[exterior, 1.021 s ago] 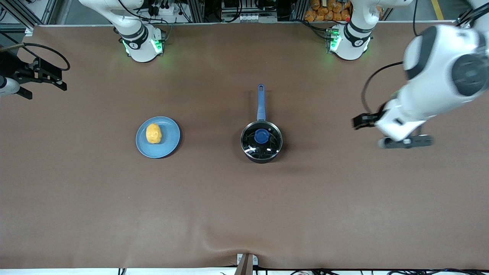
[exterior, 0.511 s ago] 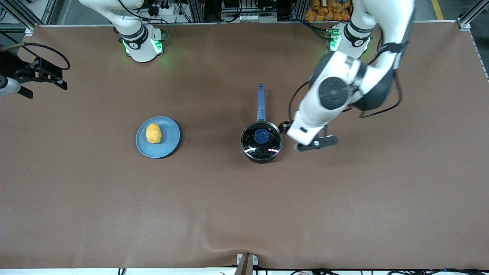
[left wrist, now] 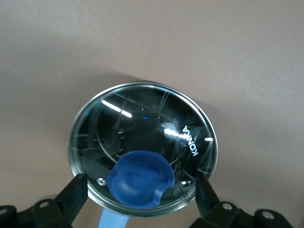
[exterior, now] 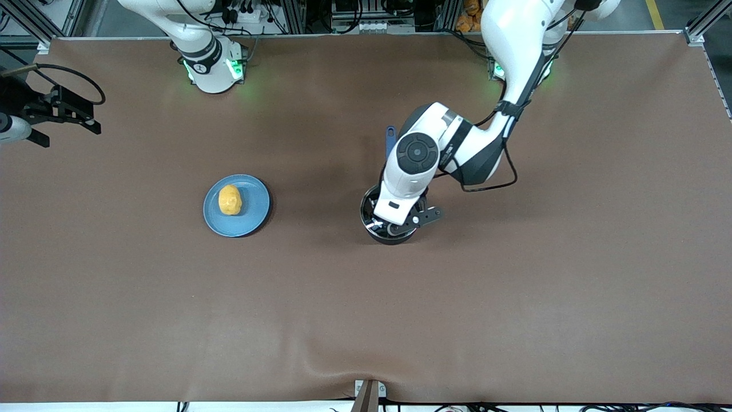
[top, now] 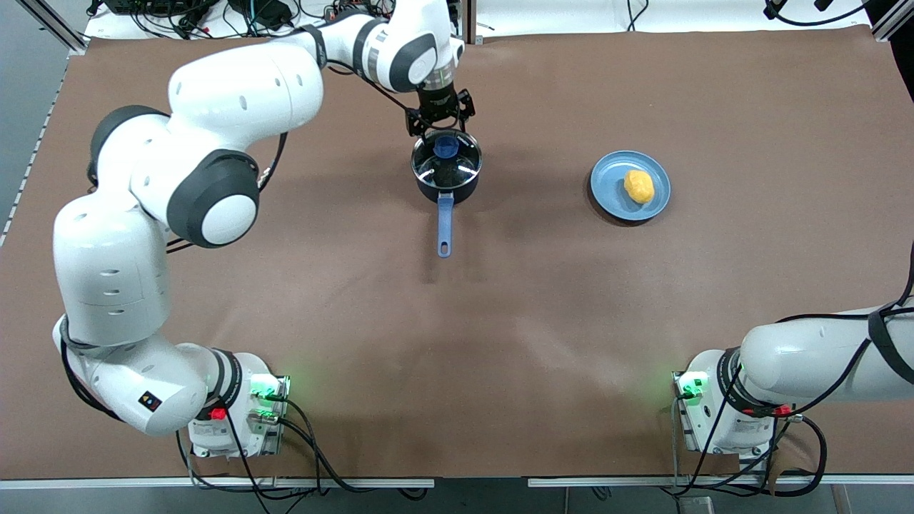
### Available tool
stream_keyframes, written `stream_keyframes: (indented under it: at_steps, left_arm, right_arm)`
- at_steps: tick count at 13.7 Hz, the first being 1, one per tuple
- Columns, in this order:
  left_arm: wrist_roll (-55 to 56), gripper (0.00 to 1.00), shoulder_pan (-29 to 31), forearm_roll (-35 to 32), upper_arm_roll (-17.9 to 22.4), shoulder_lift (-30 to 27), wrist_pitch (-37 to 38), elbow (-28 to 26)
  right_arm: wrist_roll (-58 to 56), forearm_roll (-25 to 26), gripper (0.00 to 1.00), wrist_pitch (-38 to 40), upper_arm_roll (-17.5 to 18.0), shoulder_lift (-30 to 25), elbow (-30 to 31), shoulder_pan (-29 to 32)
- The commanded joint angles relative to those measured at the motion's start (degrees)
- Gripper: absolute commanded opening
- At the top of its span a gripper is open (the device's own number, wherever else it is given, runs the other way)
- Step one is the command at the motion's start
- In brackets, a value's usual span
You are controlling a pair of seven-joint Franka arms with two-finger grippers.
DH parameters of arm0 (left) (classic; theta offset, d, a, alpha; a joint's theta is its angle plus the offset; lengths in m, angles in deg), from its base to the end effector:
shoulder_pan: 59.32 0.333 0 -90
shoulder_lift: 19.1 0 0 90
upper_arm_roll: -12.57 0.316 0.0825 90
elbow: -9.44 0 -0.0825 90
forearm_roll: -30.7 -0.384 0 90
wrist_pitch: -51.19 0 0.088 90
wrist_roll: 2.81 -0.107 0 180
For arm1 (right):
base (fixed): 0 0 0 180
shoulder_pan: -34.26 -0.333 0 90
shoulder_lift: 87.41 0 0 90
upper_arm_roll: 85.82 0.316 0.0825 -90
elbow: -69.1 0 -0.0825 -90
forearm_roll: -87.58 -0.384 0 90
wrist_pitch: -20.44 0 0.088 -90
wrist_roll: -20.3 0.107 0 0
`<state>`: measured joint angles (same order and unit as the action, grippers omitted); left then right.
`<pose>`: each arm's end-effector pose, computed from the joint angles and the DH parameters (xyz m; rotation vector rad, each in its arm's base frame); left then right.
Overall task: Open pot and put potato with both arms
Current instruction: 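Reach the left gripper over the pot to the blue lid knob, then lower the left gripper and close it on the blue lid knob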
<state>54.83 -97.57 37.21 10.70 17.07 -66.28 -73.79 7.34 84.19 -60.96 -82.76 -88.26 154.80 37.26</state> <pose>0.5437 -0.4608 0.3135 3.0322 0.5610 -0.1728 0.5342 0.0078 0.6549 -3.0551 -0.3595 0.0821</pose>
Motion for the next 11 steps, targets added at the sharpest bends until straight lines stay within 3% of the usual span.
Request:
stream_keyframes:
  at_steps: [1,11]
  left_arm:
    - [1.33,1.00,-1.22,0.53,0.99,1.62,-0.57,1.76]
    - [-1.12,1.00,-2.45,-2.71,0.82,3.21,-0.22,1.23]
  right_arm:
    - [0.84,-0.04,1.00,0.71,0.28,-0.03,-0.45,0.34]
    - [0.92,-0.13,1.00,0.80,0.28,-0.03,-0.36,0.34]
